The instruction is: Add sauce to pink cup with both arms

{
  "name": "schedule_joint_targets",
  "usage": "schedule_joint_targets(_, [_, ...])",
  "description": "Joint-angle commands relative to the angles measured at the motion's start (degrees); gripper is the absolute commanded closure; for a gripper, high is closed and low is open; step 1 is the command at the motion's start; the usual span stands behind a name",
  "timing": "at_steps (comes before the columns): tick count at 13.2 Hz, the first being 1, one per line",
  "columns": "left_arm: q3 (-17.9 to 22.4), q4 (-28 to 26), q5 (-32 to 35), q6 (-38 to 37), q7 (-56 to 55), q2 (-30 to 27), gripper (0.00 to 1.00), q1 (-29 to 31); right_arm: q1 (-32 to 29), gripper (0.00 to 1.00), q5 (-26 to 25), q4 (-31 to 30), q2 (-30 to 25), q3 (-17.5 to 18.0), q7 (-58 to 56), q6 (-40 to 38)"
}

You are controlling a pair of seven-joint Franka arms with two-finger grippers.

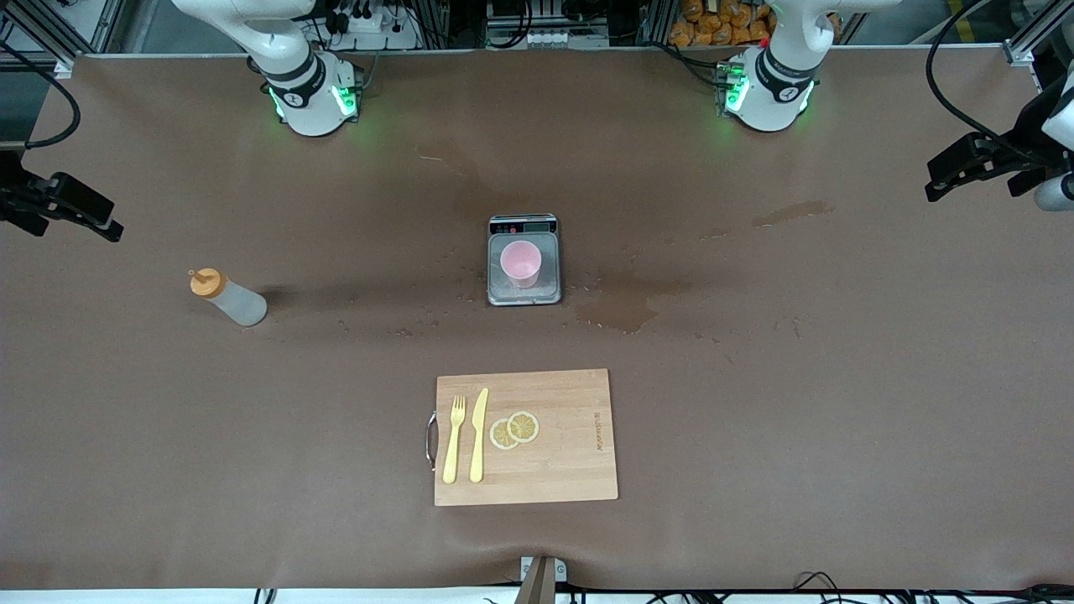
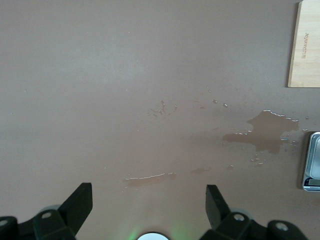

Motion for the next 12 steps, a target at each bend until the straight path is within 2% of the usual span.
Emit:
schedule_joint_targets(1, [0.1,0.0,-0.8,-0.6,0.3,-0.7,0.0,0.3,0.0,0.0,-2.1,1.1,0.6,0.6,-0.6,-0.5])
schedule_joint_targets(4, [0.2,0.1,-0.8,-0.6,1.0,-0.7,0.0,0.3,-0.1,0.0,-2.1,4.2,2.3,0.6,-0.6,-2.9])
schedule_joint_targets(12, [-0.2,-0.5,-0.8,-1.6,0.5,-0.9,0.0,0.3,-0.1,0.0,-2.1,4.5,2.3,0.6,-0.6,-2.8])
